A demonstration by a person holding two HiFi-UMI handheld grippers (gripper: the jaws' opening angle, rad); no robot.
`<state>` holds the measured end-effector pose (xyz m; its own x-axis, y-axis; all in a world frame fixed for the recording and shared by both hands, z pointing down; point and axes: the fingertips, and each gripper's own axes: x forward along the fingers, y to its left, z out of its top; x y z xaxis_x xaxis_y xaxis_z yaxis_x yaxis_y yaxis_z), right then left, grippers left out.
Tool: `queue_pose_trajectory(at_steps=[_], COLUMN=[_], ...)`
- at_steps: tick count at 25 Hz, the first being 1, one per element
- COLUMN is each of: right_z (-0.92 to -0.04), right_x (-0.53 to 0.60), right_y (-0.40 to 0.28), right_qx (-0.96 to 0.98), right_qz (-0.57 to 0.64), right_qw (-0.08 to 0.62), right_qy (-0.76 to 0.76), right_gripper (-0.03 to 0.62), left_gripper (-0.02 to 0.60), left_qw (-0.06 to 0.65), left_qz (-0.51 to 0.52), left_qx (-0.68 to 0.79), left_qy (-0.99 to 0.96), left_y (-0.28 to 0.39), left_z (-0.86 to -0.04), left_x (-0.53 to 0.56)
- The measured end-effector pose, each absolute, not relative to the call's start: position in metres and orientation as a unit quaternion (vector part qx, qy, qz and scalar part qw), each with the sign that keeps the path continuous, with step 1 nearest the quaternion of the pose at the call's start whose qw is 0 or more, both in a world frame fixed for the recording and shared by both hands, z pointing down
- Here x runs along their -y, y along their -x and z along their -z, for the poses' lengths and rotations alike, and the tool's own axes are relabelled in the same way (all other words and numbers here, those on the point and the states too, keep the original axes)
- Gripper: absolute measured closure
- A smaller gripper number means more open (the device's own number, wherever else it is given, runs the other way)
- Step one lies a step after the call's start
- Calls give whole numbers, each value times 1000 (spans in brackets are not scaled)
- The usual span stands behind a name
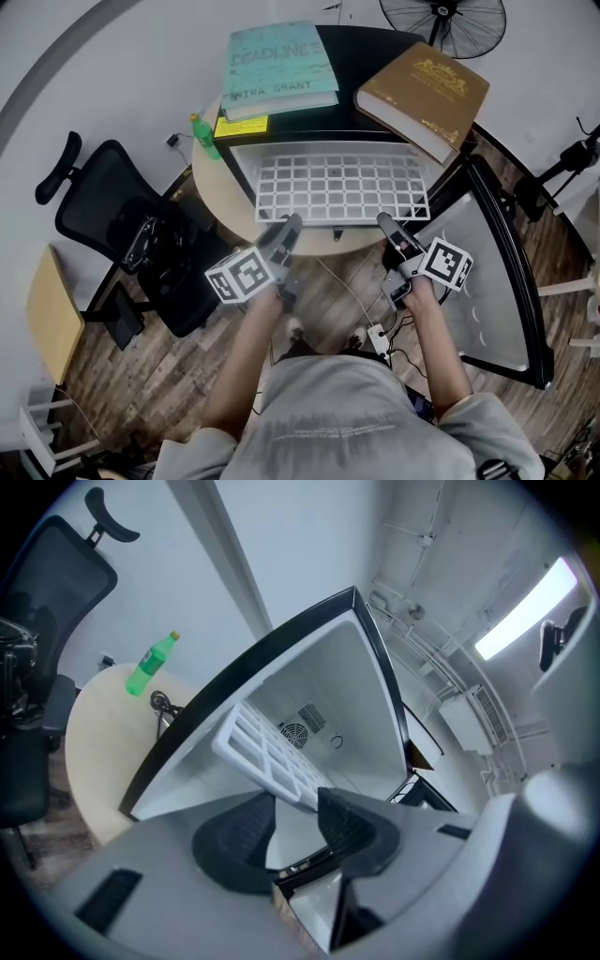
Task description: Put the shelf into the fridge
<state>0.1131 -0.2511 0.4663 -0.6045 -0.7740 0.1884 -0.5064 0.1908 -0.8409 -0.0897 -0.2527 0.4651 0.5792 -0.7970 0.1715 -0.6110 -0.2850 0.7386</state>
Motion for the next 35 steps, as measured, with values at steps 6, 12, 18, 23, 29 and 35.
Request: queue_pose_trajectory(at_steps=[6, 12, 18, 23, 29, 35], right_z=[-460, -452, -452, -454, -451, -452], right_x=[250, 251, 253, 257, 263, 270], right_y=[-108, -107, -108, -111, -107, -108], right_qx=[-766, -771, -766, -761, -765, -761], right_qz=[475, 466, 471, 475, 476, 475], right_qw=[146, 140, 141, 141, 152, 151], right_qy=[408, 410, 415, 418, 407, 415], right_gripper=[482, 482, 484, 485, 484, 484], left_gripper=[485, 492, 494, 494, 494, 494], left_qw=[393, 385, 387, 384, 382, 376], left_qz=[97, 90, 93, 96, 98, 93], left_qx=[450, 453, 451, 453, 458, 465], left_qy=[-796, -799, -799, -799, -797, -796], left_y=[89, 90, 91, 90, 90, 90], left_z=[-466, -459, -458, -457, -457, -457], left_x=[242, 243, 245, 249, 254, 262])
